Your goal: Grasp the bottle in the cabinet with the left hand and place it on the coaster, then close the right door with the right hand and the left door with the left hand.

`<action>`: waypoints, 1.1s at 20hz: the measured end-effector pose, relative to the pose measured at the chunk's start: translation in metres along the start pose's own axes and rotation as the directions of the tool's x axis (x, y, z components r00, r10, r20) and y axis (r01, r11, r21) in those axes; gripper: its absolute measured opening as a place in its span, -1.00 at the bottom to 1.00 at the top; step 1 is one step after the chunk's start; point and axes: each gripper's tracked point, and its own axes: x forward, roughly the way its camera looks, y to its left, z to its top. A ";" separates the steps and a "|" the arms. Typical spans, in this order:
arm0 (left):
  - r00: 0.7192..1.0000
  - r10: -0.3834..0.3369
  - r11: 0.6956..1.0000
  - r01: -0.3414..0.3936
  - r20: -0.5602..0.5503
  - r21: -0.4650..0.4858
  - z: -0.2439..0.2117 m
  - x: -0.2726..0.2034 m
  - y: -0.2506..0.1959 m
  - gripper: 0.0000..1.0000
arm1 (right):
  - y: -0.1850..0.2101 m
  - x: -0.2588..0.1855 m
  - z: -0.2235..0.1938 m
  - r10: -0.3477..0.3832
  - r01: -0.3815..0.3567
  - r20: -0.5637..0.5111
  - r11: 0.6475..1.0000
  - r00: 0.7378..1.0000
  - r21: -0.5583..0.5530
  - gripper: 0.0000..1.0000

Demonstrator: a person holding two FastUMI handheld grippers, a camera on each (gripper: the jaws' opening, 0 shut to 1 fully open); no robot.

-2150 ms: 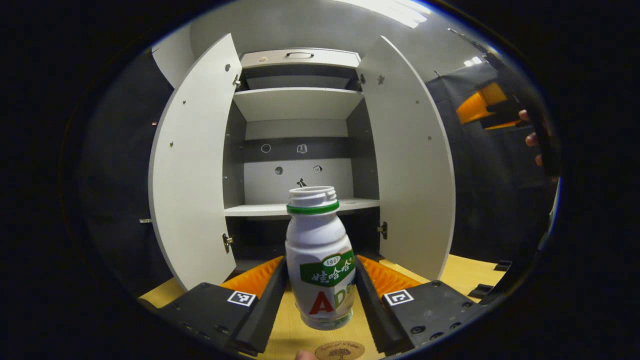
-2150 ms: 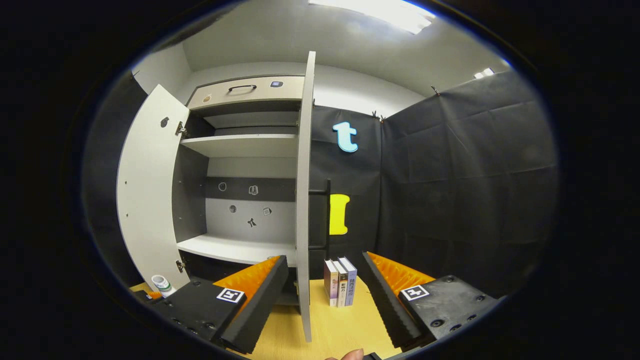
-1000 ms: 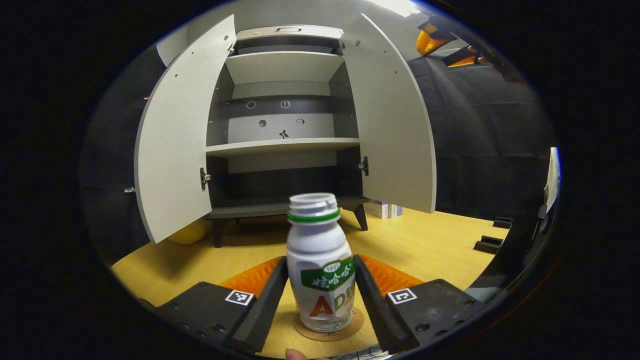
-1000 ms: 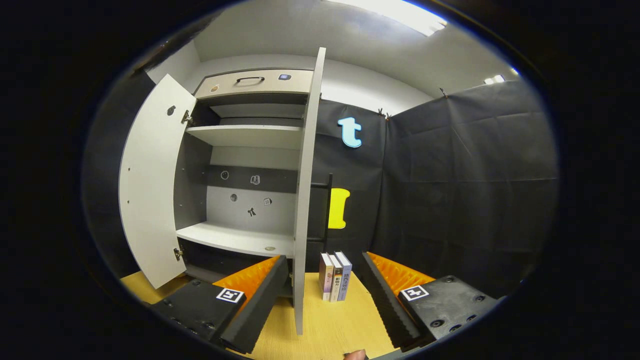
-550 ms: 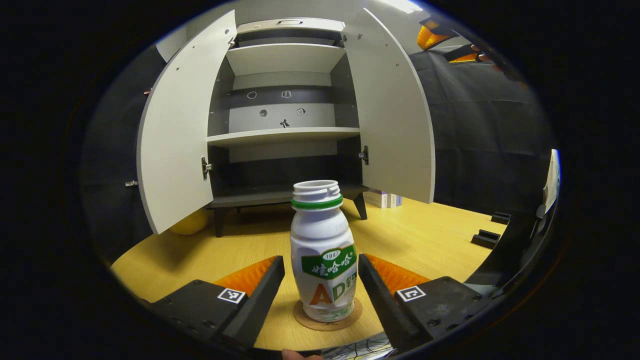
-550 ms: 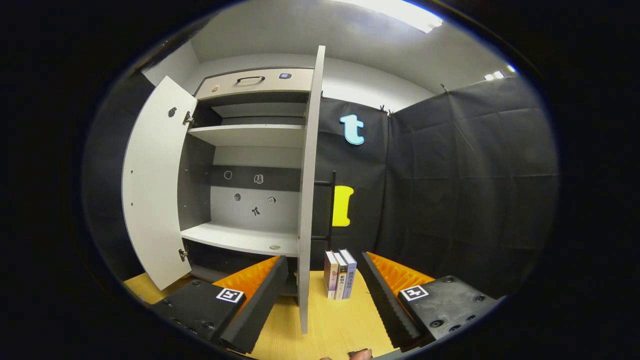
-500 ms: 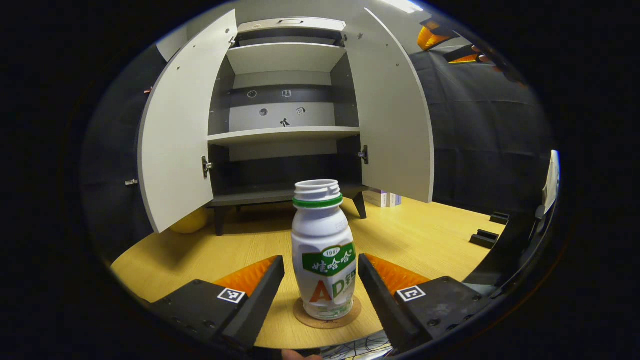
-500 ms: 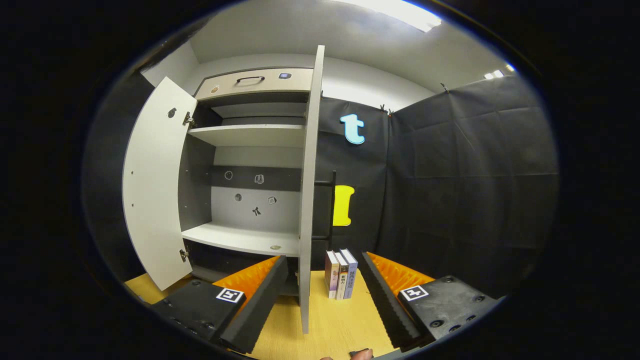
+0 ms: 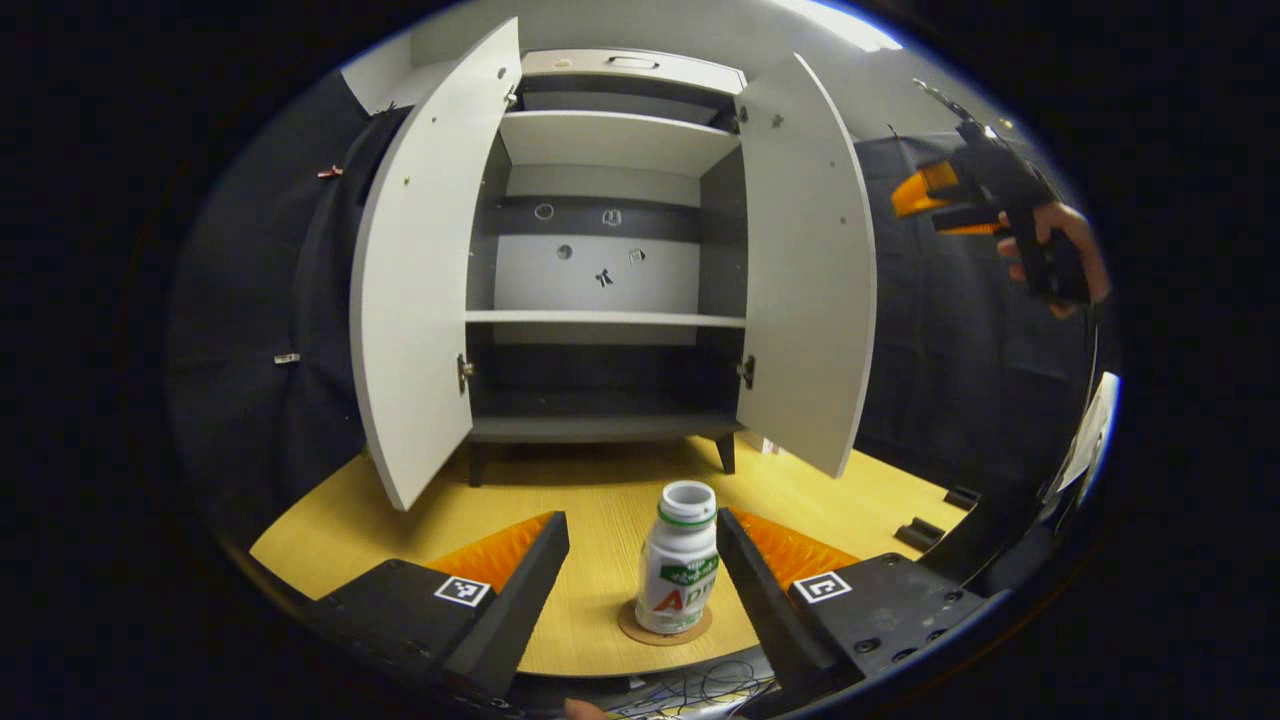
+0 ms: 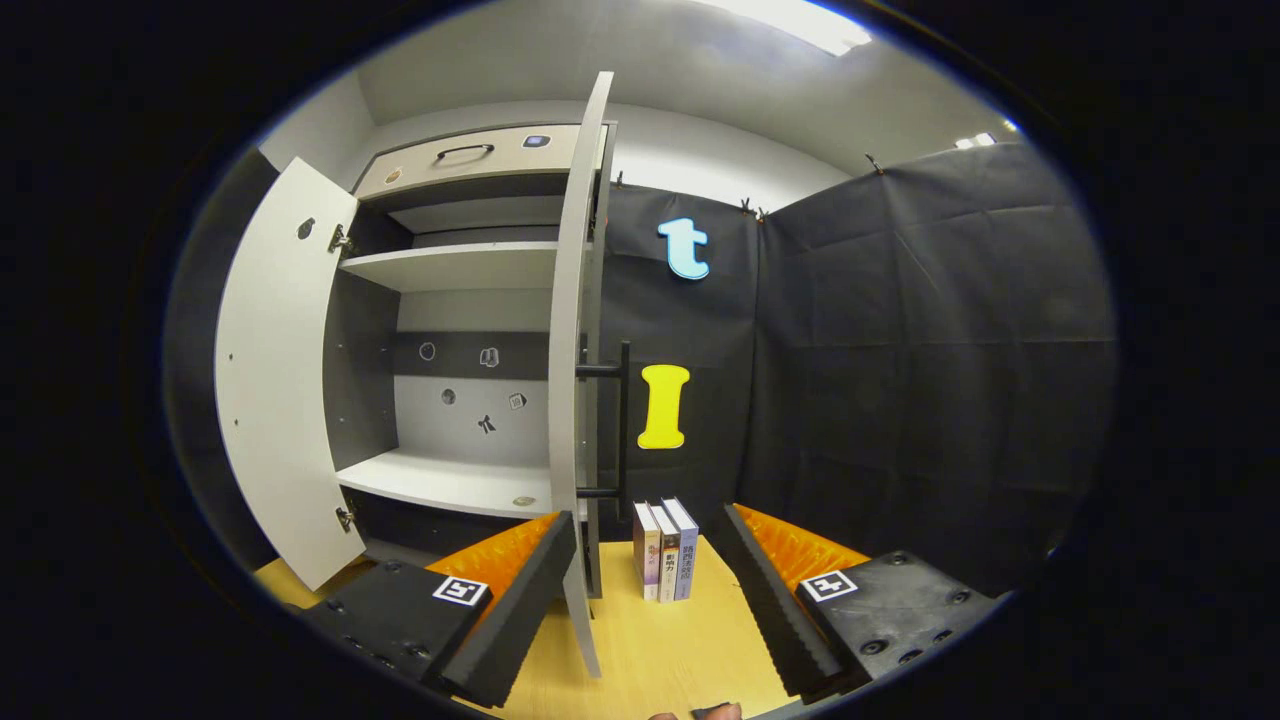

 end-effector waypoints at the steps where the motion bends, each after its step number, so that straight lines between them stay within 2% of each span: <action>1: 0.999 0.028 1.000 -0.028 0.017 -0.005 0.020 -0.003 0.009 0.89 | -0.002 0.005 0.003 -0.001 0.001 0.001 1.000 1.000 -0.001 0.94; 6: 0.992 0.096 0.993 -0.090 0.079 -0.077 0.111 -0.009 0.039 0.87 | -0.024 0.029 0.008 -0.032 0.034 -0.033 0.998 0.999 0.054 0.94; 11: 0.988 0.122 0.992 -0.117 0.097 -0.053 0.166 -0.002 0.058 0.89 | -0.030 0.049 0.011 -0.028 0.035 -0.064 0.994 0.998 0.102 0.94; 17: 0.981 0.157 0.987 -0.155 0.116 -0.031 0.183 -0.004 0.083 0.89 | -0.008 0.056 0.006 0.023 -0.013 -0.079 0.992 0.997 0.128 0.92; 20: 0.979 0.171 0.985 -0.167 0.113 -0.038 0.181 -0.007 0.094 0.89 | -0.008 0.056 0.007 0.008 -0.001 -0.064 0.994 0.998 0.107 0.90; 22: 0.977 0.182 0.983 -0.179 0.110 -0.038 0.180 -0.011 0.100 0.89 | -0.006 0.056 0.004 0.027 -0.018 -0.072 0.991 0.997 0.131 0.89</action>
